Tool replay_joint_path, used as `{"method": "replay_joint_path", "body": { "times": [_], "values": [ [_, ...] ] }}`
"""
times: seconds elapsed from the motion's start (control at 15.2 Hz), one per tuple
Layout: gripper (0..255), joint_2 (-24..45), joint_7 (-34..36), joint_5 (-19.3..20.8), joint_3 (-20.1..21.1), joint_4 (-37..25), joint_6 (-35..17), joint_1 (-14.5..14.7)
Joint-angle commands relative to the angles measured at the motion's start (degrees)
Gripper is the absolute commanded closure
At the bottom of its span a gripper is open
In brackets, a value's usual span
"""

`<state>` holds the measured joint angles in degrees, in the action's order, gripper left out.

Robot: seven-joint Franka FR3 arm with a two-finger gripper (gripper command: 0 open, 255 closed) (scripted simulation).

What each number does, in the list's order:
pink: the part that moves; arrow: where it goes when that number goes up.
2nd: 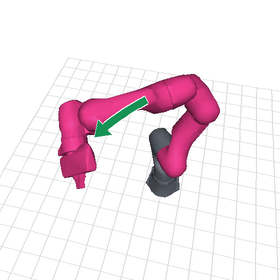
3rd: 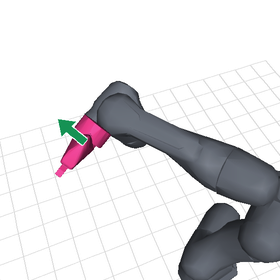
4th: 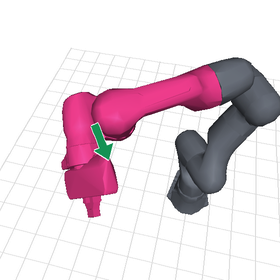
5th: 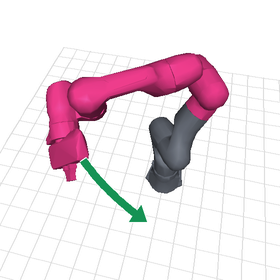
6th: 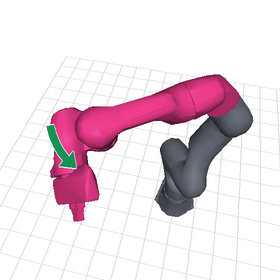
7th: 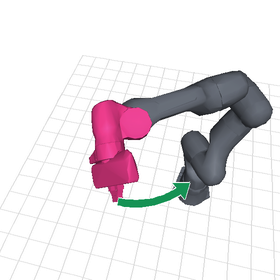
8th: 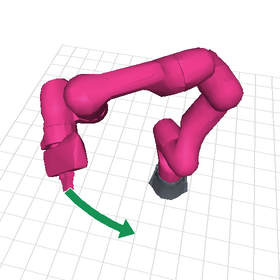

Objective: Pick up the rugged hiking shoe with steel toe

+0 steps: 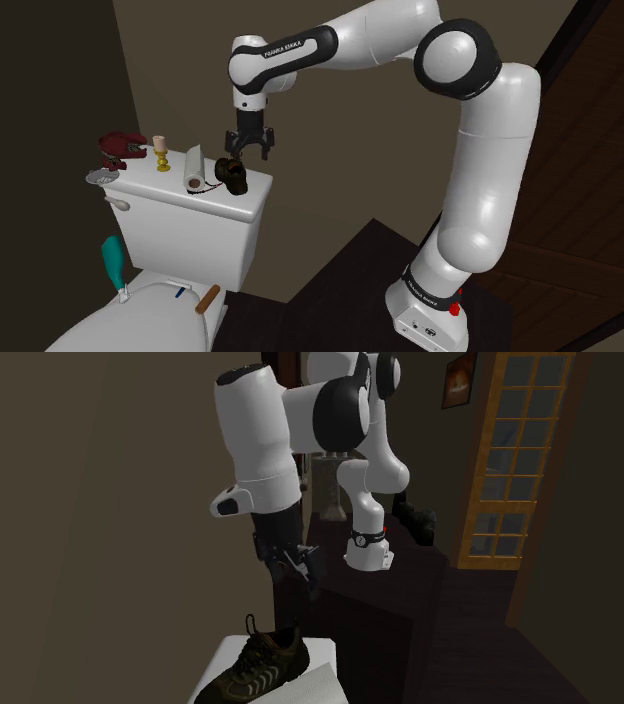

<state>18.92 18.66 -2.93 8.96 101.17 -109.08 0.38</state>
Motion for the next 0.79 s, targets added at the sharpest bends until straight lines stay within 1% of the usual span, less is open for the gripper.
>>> {"method": "replay_joint_path", "body": {
  "times": [0.0,0.2,0.26,0.73],
  "values": [
    [0,4.5,1.3,-0.1,0.0,-3.8,-0.3,0.5],
    [0,11.8,2.8,-0.1,-0.3,-11.2,0.4,1.1],
    [0,12.5,2.9,-0.1,-0.3,-11.9,0.5,1.2],
    [0,15.2,2.6,0.1,-0.5,-10.2,-3.9,1.3]
  ]
}}
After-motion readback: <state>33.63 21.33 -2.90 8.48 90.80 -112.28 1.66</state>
